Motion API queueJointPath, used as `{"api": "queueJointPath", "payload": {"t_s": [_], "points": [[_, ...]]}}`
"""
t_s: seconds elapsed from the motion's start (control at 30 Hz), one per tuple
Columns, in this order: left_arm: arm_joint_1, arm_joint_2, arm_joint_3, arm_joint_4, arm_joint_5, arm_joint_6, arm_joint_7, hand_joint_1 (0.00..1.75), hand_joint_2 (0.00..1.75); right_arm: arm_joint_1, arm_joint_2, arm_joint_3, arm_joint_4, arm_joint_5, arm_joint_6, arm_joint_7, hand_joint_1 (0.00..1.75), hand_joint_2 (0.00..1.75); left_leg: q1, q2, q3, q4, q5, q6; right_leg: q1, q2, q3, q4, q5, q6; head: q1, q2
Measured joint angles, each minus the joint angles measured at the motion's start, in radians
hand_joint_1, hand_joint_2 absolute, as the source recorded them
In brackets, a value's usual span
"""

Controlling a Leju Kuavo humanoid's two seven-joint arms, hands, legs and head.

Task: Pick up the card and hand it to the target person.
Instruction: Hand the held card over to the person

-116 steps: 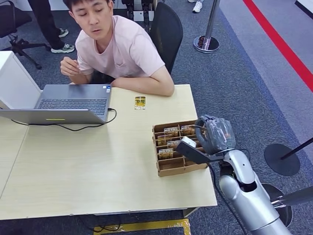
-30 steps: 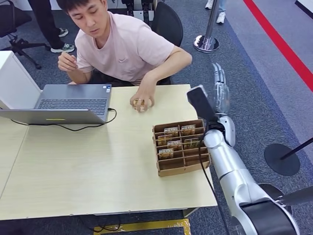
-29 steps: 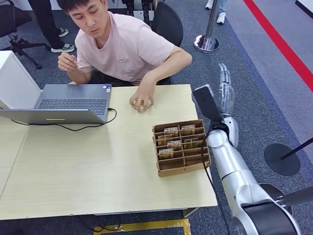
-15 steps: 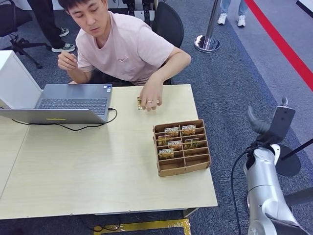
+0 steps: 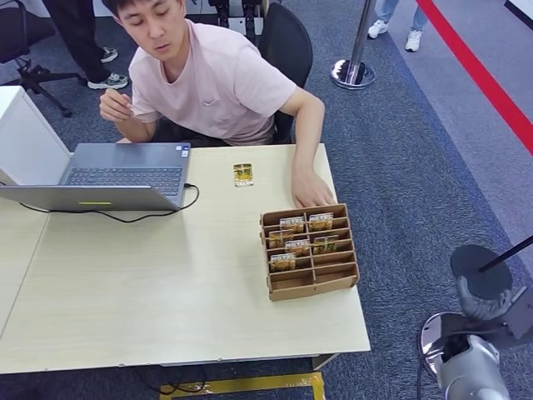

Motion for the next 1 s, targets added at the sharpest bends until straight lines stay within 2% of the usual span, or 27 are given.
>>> {"api": "queueJointPath", "payload": {"t_s": [0.27, 0.6, 0.73, 0.8, 0.93, 1.0], "points": [[0.000, 0.000, 0.000, 0.000, 0.000, 0.000, 0.004, 0.00, 1.75, 0.111, 0.005, -0.101, 0.156, -0.006, -0.015, 0.106, 0.00, 1.75, 0.000, 0.001, 0.000, 0.000, 0.000, 0.000, 0.000, 0.001, 0.000, 0.000, 0.000, 0.000, 0.000, 0.000], [0.000, 0.000, 0.001, 0.000, 0.000, 0.002, 0.005, 0.00, 1.75, 0.201, 0.039, -0.105, 0.262, 0.105, -0.037, 0.304, 0.00, 1.75, 0.000, 0.001, 0.000, 0.000, 0.000, 0.000, 0.000, 0.001, 0.000, 0.000, 0.000, 0.000, 0.000, 0.000], [0.000, 0.000, 0.001, 0.000, 0.000, 0.004, 0.007, 0.00, 1.75, 0.226, 0.058, -0.097, 0.286, 0.133, -0.019, 0.371, 0.00, 0.00, 0.000, 0.001, 0.001, -0.001, 0.000, 0.000, 0.000, 0.001, 0.000, 0.000, 0.000, 0.000, 0.000, 0.000], [0.000, 0.000, 0.001, 0.000, 0.000, 0.005, 0.011, 0.00, 1.75, 0.237, 0.068, -0.090, 0.295, 0.145, -0.014, 0.393, 0.00, 0.00, 0.000, 0.001, 0.001, -0.001, 0.000, 0.000, 0.000, 0.001, 0.000, 0.000, 0.000, 0.000, 0.000, 0.000], [0.000, 0.000, 0.000, 0.000, -0.001, 0.011, 0.022, 0.00, 1.75, 0.251, 0.083, -0.071, 0.308, 0.174, -0.012, 0.419, 0.00, 1.75, 0.000, 0.001, 0.001, -0.001, 0.000, 0.000, 0.000, 0.002, 0.000, 0.000, 0.000, 0.000, 0.000, 0.000], [0.002, 0.000, -0.011, 0.000, 0.007, 0.012, 0.023, 0.00, 0.87, 0.257, 0.088, -0.051, 0.311, 0.182, -0.010, 0.425, 0.00, 1.75, 0.000, 0.001, 0.001, -0.001, 0.000, 0.000, 0.000, 0.002, 0.000, 0.000, 0.000, 0.000, 0.000, 0.000]]}}
